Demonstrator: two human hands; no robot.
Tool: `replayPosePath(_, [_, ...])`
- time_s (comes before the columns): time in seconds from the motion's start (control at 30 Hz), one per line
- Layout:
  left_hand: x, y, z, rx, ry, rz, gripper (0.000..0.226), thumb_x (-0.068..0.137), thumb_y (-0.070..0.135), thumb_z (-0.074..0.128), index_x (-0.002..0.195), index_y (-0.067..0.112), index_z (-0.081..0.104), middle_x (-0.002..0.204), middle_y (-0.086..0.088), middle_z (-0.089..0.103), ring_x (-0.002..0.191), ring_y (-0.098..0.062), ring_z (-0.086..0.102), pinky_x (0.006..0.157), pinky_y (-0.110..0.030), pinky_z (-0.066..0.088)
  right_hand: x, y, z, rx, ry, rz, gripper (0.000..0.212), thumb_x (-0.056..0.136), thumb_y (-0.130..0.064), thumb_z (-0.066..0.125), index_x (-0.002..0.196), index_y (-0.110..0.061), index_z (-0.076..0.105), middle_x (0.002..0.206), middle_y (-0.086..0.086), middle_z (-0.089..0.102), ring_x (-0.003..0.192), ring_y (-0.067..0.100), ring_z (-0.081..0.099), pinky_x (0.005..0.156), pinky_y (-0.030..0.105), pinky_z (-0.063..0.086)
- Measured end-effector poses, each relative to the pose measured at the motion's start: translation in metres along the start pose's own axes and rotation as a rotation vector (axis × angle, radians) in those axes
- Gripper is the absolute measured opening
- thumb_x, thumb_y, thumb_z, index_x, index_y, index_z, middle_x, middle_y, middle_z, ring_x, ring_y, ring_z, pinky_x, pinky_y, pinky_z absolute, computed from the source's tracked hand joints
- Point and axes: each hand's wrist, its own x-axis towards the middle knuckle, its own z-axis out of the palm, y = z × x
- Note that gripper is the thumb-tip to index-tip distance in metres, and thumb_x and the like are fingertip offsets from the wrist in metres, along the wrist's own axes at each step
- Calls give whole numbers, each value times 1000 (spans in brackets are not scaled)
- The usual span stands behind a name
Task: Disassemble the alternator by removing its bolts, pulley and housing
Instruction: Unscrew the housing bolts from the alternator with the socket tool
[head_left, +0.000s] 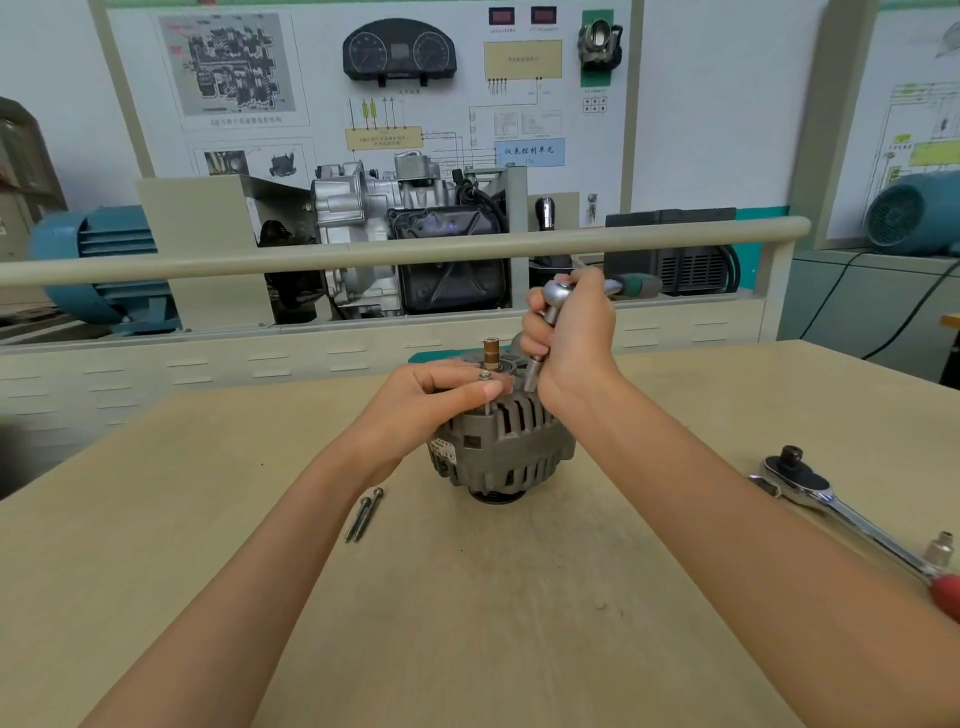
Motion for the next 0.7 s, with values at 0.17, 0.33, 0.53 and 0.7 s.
replayPosePath(0.17, [3, 11, -2, -61, 136, 38, 22, 70, 41, 66, 85, 29, 76, 91, 9, 76, 86, 3, 68, 66, -5, 47, 4, 7, -3, 29, 3, 51, 28, 93, -17, 31, 65, -16, 36, 50, -1, 43, 31, 7, 19, 33, 16, 14])
replayPosePath(0.33, [5, 31, -35, -278, 260, -32, 18, 71, 36, 68, 81, 25, 77, 85, 7, 73, 83, -7, 68, 74, -24, 56, 8, 6, -5, 45, -18, 106, 35, 94, -17, 30, 58, -17, 35, 48, -1, 42, 30, 6, 17, 34, 15, 11])
replayPosePath(0.53, [-3, 4, -64, 390, 280, -466, 15, 87, 17, 67, 92, 2, 68, 82, -10, 64, 71, -17, 62, 56, -26, 55, 10, 6, -4, 54, -7, 120, 36, 94, -17, 30, 59, -18, 35, 47, -2, 41, 30, 6, 17, 32, 14, 11])
replayPosePath(0.7, [-14, -30, -77, 701, 96, -818, 19, 96, 10, 57, 80, -2, 59, 69, -12, 57, 61, -17, 56, 58, -32, 57, 7, 11, -1, -12, -3, 109, 36, 94, -17, 30, 59, -17, 36, 45, -2, 40, 28, 6, 20, 30, 13, 13])
